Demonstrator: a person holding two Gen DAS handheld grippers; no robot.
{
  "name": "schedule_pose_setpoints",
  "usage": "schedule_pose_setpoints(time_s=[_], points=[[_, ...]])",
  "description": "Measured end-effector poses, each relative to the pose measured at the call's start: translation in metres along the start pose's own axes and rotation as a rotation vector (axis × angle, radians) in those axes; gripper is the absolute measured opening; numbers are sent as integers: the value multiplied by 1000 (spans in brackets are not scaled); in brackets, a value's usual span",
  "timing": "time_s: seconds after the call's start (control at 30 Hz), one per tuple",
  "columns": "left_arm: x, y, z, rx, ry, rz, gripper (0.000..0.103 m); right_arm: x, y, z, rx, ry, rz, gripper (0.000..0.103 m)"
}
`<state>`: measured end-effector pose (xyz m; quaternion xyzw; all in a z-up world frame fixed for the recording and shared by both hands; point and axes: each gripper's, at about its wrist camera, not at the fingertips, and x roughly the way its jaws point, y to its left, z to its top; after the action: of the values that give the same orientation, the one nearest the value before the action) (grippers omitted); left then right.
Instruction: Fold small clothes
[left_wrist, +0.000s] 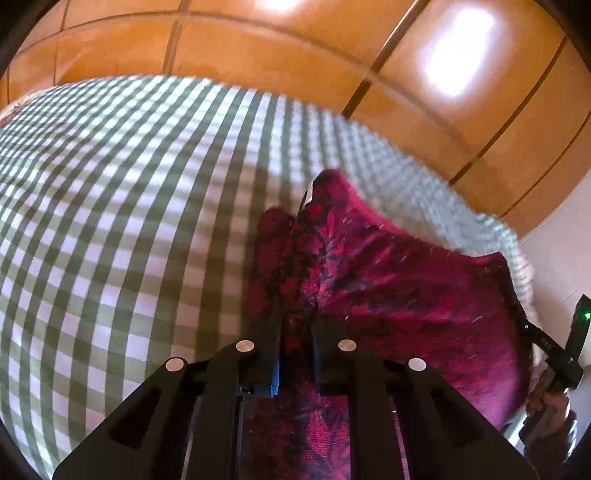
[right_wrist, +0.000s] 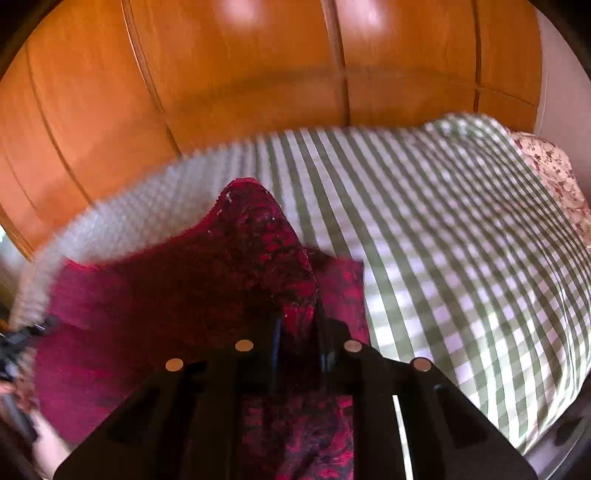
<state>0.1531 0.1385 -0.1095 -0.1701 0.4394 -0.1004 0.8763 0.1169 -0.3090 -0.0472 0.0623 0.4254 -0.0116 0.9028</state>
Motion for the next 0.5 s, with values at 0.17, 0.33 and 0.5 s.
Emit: schedule_pose_setpoints(time_s=[0.17, 0.33, 0.5], points=[[-17, -18, 4, 29, -48, 89, 28, 2, 3, -8, -15, -40, -53, 20], [-56, -51, -10, 166, -176, 138, 34, -24, 6, -2, -6, -99, -69, 40], [-73, -70, -25, 239, -226, 125, 58, -63, 35, -7, -69, -172, 40, 52]])
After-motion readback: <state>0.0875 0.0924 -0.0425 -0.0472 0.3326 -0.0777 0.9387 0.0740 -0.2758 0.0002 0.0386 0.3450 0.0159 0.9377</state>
